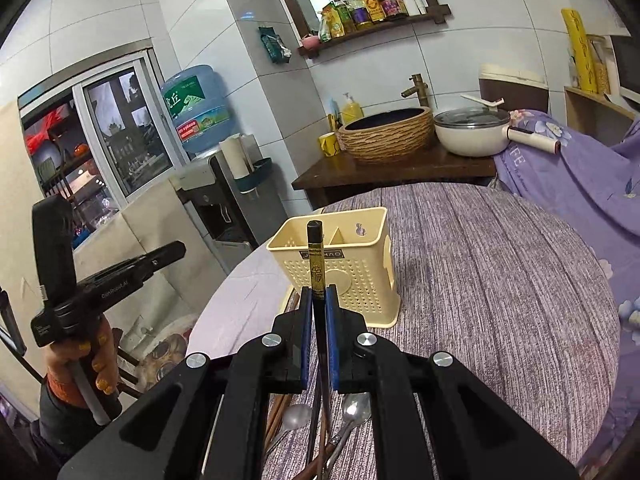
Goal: Organize utensils
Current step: 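Lift both held chopsticks upright and carry them over the cream utensil holder, then lower both chopsticks into the holder and open both tools, then move both open tools back down to the remaining utensils, then close the left tool on a wooden chopstick while the right tool grips another wooden chopstick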
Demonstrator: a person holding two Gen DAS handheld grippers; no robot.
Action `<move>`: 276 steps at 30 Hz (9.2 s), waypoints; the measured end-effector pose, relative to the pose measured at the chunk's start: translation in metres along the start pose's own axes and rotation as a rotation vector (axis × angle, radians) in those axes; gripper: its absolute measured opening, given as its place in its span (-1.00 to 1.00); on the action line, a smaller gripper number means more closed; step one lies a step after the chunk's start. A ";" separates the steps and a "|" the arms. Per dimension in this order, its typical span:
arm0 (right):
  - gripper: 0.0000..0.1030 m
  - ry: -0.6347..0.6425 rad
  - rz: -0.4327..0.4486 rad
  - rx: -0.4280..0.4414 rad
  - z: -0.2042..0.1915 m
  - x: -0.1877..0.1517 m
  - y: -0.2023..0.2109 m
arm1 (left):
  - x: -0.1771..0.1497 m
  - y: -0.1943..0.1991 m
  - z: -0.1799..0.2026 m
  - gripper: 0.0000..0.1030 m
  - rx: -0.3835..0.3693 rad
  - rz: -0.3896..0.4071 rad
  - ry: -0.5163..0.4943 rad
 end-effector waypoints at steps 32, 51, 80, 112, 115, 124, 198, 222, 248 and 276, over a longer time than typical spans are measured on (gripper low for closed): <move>-0.86 -0.003 0.025 -0.050 0.015 -0.001 0.009 | -0.098 -0.215 -0.036 0.23 0.108 -0.352 0.015; -0.86 -0.049 0.009 -0.051 0.027 -0.007 0.004 | -0.105 -0.226 -0.042 -0.22 0.161 -0.357 -0.018; -0.86 0.039 0.043 -0.035 -0.008 -0.007 0.014 | -0.065 -0.131 -0.043 -0.86 0.101 -0.181 0.052; -0.86 0.124 0.171 -0.036 -0.044 0.059 0.035 | 0.045 0.006 -0.009 -0.87 -0.094 0.131 0.094; -0.86 0.101 0.212 -0.041 -0.045 0.086 0.032 | 0.072 0.016 -0.005 -0.87 -0.100 0.210 0.122; -0.86 0.107 0.282 -0.140 -0.048 0.150 -0.001 | 0.143 -0.007 0.006 -0.87 -0.054 0.330 0.175; 0.65 0.037 -0.115 -0.337 0.009 -0.132 -0.035 | -0.171 -0.026 -0.013 0.89 0.169 -0.093 0.048; 0.14 0.119 -0.229 -0.250 -0.019 -0.147 -0.068 | -0.191 -0.037 -0.012 0.23 0.083 -0.200 0.086; -0.76 0.202 -0.500 -0.161 -0.018 -0.116 -0.173 | -0.162 -0.113 -0.004 -0.28 -0.010 -0.357 0.043; -0.86 0.107 -0.498 -0.176 -0.012 -0.101 -0.199 | -0.155 -0.132 0.024 -0.77 0.065 -0.406 -0.044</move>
Point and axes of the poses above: each gripper's, at about its wrist camera, not at the fingertips, and y roughly against the way its jaws point, z to its right, x to its top, the point moved 1 cm from there along -y, roughly the way its jaws point, and after that the axes turned 4 degrees about z, right-handed, at the moved point
